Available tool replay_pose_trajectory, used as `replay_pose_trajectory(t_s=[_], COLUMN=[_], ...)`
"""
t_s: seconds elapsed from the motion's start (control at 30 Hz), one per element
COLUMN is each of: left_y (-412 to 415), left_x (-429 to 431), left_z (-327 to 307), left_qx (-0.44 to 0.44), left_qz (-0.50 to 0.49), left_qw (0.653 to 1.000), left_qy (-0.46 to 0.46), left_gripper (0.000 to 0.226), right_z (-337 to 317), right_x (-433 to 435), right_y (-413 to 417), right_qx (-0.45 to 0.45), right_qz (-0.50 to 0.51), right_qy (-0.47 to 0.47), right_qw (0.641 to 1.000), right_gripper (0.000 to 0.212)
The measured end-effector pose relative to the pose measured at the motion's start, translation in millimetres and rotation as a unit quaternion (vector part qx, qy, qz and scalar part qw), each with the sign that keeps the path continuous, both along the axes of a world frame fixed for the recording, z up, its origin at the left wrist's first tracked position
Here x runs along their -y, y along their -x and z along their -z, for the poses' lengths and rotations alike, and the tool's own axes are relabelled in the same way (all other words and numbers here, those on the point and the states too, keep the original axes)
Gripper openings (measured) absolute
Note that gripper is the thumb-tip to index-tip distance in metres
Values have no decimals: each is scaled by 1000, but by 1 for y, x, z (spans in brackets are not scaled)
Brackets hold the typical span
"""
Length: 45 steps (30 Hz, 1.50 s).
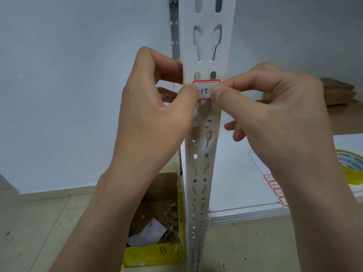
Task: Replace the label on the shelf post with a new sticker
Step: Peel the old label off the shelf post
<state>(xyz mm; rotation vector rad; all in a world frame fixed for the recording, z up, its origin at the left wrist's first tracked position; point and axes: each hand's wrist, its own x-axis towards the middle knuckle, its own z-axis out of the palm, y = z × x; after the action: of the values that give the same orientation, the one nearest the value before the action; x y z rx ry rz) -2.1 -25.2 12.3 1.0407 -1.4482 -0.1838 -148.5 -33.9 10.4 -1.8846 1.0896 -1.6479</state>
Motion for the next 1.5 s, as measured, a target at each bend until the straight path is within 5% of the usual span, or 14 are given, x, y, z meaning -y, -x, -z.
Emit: replay_pose_trajectory(t_s=[1.5], left_y=[6], left_x=[-2], left_z=[2], left_qx=[-17], left_qz=[-8], left_qw=[1000], left_qy=[2], left_gripper=[21], right_z=[-5], right_x=[-4], right_y=[-4], right_qx=[-8], right_qz=[46], right_qy=[22], right_qw=[999], right_gripper=[15])
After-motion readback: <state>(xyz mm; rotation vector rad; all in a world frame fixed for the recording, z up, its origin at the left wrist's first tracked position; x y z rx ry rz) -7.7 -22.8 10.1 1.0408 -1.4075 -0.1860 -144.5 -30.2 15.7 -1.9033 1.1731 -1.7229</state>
